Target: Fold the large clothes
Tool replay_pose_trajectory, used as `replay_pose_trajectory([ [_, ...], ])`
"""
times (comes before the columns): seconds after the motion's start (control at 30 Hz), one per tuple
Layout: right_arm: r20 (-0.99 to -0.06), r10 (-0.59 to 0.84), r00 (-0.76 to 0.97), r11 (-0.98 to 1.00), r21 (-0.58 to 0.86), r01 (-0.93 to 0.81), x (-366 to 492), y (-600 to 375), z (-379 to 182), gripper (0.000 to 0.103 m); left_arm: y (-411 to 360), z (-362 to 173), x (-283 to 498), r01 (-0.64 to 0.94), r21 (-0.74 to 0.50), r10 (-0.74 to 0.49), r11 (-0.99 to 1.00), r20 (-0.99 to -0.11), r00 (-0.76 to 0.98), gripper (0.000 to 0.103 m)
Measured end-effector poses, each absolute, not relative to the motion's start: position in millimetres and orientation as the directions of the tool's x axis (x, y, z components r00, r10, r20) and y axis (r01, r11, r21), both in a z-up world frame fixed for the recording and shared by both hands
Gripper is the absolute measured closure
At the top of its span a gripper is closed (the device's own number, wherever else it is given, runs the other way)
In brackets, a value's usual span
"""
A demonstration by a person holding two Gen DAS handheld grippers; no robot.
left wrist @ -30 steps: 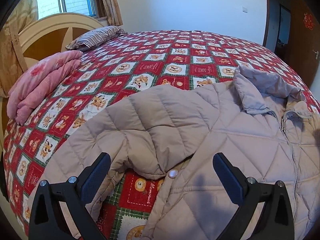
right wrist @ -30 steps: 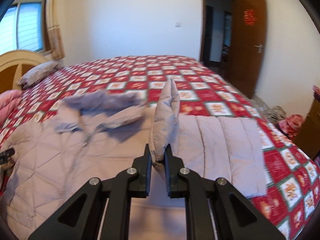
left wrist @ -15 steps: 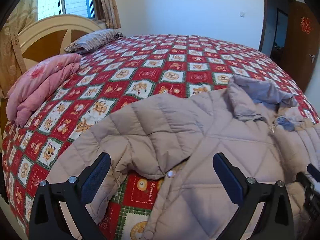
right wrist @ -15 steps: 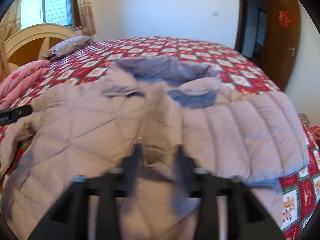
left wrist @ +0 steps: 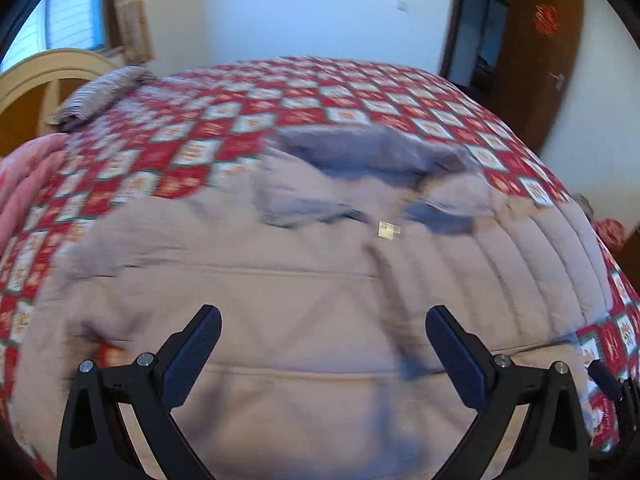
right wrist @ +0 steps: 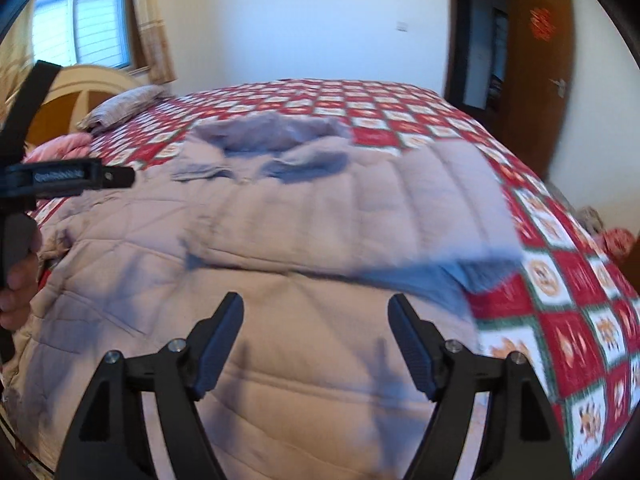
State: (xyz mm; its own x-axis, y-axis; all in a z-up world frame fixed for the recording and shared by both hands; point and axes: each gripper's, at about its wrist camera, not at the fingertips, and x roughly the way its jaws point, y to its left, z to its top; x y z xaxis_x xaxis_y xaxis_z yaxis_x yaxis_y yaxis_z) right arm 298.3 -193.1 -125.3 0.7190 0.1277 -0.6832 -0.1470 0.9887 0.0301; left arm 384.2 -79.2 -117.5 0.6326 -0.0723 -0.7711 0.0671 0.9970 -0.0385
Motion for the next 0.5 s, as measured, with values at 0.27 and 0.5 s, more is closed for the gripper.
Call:
replay_pose_trajectory([
  [0.27, -0.688, 0.099, 0.719, 0.994, 0.027, -0.110, 278.5, -222.6, -140.4, 0.025, -142.6, -161.7, 403.0, 0.149, -0.037, -0.112, 0.988, -0.840, 0.531, 0.049],
  [0.5, -0.699, 0.088, 0.710, 0.996, 0.049, -0.075, 280.0, -233.7, -155.9, 0.025, -131.8, -152.0, 392.2, 0.193, -0.023, -0.130, 0.981, -0.817, 0.562, 0.091],
])
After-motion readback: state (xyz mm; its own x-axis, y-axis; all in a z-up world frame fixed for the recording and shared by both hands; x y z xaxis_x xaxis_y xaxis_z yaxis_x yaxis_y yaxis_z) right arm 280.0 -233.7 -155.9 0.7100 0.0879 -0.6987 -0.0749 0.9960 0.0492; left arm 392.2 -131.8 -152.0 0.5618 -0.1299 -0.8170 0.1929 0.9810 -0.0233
